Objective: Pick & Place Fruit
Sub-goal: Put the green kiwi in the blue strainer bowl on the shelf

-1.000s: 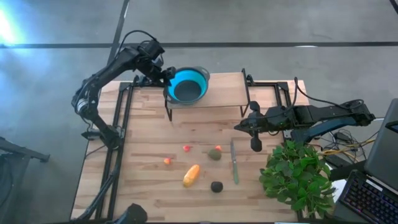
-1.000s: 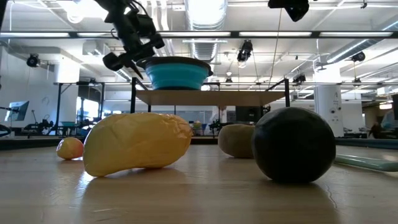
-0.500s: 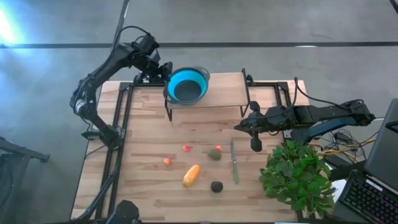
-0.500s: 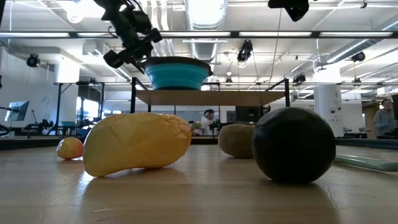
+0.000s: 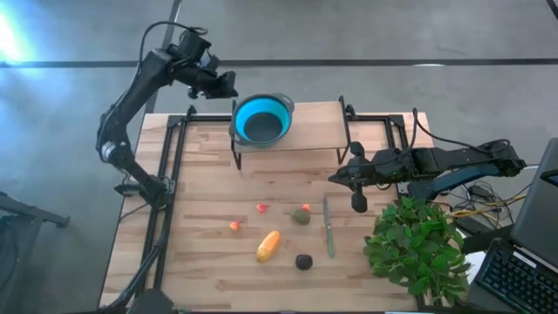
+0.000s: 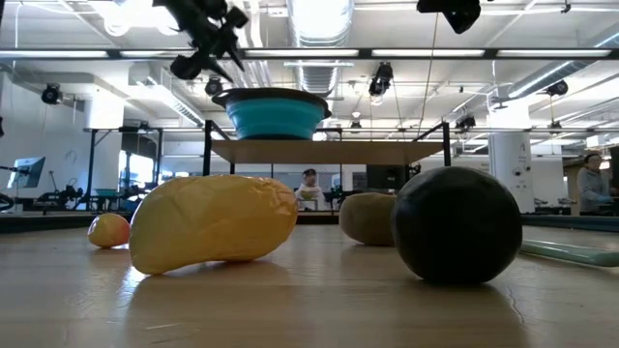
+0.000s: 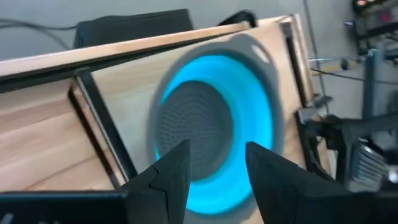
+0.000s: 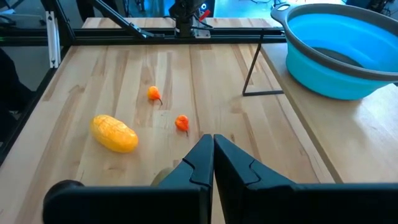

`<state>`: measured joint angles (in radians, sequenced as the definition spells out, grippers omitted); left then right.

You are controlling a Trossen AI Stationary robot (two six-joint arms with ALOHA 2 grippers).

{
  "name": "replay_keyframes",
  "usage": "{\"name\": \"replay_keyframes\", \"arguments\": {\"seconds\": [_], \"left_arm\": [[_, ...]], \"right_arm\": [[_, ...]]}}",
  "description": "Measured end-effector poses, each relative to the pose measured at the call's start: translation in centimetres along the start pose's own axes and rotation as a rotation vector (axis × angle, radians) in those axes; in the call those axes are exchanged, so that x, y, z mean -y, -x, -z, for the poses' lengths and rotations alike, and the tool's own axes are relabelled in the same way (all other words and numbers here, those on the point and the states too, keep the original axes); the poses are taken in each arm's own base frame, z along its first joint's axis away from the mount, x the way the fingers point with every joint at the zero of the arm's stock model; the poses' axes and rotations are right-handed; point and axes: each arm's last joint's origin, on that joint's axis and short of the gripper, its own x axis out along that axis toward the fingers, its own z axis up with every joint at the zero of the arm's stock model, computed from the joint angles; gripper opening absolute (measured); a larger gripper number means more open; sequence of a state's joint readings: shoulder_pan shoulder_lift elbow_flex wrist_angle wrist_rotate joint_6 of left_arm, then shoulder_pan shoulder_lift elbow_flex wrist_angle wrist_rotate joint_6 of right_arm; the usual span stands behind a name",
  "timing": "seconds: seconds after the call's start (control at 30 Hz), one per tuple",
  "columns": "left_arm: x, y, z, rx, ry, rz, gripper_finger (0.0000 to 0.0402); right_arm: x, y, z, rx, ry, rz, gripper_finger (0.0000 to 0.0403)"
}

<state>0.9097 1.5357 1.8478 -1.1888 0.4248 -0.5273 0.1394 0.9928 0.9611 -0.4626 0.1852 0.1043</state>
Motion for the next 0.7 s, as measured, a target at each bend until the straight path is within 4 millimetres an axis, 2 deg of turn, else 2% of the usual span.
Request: {"name": "replay_keyframes", "arguments": {"seconds": [0.37,0.7], "left_arm": [[2.8,2.7,3.6,-0.018,-0.186,0.065,0.0156],[6.7,2.4,8.1,-0.061,-0.348,0.063,0.0156]], "right_arm": [[0.0,0.0,0.0,0.001,0.002,0.000,0.0008],[0.0,0.0,0.0,0.002,0.002,-0.001,0.0008]]}}
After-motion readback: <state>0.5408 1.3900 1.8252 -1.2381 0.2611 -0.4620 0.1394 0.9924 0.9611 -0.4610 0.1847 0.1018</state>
